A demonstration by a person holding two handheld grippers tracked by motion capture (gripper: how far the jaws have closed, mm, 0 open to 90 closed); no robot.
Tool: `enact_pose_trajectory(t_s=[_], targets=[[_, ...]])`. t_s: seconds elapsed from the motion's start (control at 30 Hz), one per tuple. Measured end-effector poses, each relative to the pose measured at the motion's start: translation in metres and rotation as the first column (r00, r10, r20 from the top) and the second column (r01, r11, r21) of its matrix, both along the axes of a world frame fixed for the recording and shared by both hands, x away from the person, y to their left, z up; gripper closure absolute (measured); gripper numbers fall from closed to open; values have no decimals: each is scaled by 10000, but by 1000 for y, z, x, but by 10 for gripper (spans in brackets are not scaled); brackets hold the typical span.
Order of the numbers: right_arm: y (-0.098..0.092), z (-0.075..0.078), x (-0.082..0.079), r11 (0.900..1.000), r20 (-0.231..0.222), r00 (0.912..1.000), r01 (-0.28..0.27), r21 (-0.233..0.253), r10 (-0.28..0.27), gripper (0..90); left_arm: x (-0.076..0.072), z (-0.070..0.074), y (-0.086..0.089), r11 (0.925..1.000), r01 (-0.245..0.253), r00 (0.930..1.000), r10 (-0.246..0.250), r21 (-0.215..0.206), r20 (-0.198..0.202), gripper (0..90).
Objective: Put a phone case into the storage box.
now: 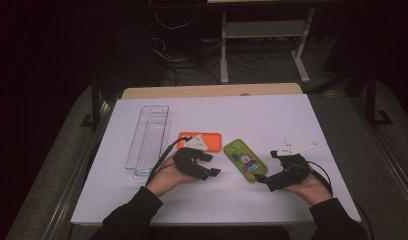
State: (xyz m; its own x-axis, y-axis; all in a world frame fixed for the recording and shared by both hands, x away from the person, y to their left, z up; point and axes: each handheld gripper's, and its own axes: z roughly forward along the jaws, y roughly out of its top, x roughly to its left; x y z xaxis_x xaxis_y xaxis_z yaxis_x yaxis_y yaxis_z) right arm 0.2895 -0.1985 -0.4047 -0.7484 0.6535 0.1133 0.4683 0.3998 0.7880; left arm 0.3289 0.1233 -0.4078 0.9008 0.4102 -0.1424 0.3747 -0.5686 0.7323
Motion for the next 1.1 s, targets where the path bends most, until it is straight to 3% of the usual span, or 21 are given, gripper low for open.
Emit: enact_pose_trajectory(t_s=[0.13,0.2,0.33,0.7,0.93,1.1], targets=[[1,0,1,10000,47,10000,-52,-58,52,0,-5,0,14,9997,-26,9997,20,246,234,122],[2,-1,1,10000,-8,10000,-54,-81,54,0,-6,-1,19,9998,-181,9995,179,54,242,52],[2,-1,1,9999,-34,10000,-15,-123,14,0,-8,-2,27,9993,-280,9994,286,-265,215,1],[4,-1,0,9994,-234,9994,247,-226,-252,0,-9,-5,29,9998,-216,9995,216,19,234,0],[9,0,3,9986,-226,9991,360,-396,-369,0,-10,-3,32,10000,-5,9985,7,-37,545,0],[11,8,6,9985,-506,9977,442,-318,-458,0,-11,-3,33,10000,49,9968,-48,-19,799,0]])
